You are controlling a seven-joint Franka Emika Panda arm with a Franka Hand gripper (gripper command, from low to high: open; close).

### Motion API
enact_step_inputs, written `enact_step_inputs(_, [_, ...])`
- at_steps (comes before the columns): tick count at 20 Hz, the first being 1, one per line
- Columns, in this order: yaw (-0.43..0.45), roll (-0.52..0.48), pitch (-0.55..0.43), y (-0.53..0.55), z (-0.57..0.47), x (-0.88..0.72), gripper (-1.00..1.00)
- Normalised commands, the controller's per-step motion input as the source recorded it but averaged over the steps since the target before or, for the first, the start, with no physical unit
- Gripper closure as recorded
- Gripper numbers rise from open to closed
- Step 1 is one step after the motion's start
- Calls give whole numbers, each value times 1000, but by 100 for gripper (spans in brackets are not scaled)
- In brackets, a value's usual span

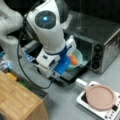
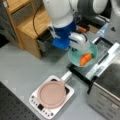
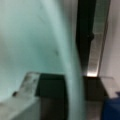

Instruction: Open the microwave oven door. Pull out the microwave oven tray. Pick up the bowl. Place the bowl on the microwave tray.

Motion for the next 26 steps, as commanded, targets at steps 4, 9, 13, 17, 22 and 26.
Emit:
enact_step_inputs(4, [-157,32,-281,314,-130,-326,100])
enact_step_inputs(9, [-142,15,-250,213,-93,-253,100])
enact_step_inputs(13, [-156,27,-225,160,-74,-238,100])
enact_step_inputs(17, [-176,31,-227,188,-94,-263,100])
enact_step_inputs(22, [-182,37,-240,208,-100,-271,100])
enact_step_inputs(26, [-186,38,-252,222,-104,-279,100])
